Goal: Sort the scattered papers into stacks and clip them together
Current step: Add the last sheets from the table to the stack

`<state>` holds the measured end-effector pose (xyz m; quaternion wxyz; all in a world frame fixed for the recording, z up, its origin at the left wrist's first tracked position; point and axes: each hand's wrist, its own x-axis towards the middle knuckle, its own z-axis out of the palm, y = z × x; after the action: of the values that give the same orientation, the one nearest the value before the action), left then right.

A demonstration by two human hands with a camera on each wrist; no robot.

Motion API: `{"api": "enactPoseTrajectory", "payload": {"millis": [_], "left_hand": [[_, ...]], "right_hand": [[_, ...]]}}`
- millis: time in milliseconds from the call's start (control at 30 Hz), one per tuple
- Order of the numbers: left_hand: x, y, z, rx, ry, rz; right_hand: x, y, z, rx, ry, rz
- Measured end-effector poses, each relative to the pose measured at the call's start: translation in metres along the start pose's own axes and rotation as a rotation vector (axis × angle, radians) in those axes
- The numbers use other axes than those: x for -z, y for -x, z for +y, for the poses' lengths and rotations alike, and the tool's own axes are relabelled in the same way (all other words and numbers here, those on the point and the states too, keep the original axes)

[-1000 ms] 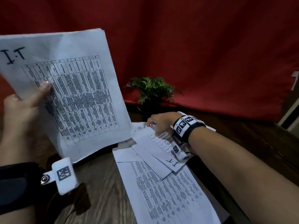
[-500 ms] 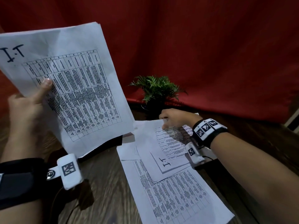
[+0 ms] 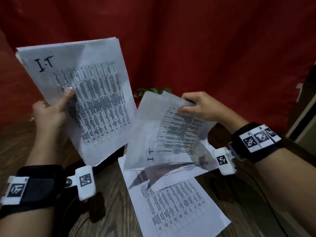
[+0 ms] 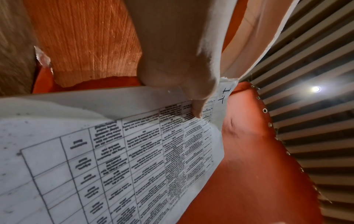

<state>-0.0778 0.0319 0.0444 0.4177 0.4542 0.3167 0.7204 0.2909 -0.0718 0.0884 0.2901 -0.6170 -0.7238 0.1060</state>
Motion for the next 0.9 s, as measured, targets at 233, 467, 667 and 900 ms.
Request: {"api": "enactPoseTrajectory", "payload": {"millis": [233, 467, 667, 900], "left_hand": [[-0.039, 0.02, -0.032, 0.07, -0.019, -0.144], [-0.085, 0.059, -0.05, 0.385, -0.058, -0.411], [-0.094, 0.064, -0.047, 0.436, -0.045, -0.512], [-0.102, 0.071, -0.041, 0.305, 0.013, -0.395]], "right_hand": [[0.007, 0.017, -0.024, 0.052, -0.464, 0.393], [-0.03, 0.025, -0.011, -0.174, -0.779, 0.554], [-0.046, 0.03, 0.007, -0.307, -0.89, 0.627], [-0.051, 0.04, 0.005, -0.229, -0.88, 0.674]]}}
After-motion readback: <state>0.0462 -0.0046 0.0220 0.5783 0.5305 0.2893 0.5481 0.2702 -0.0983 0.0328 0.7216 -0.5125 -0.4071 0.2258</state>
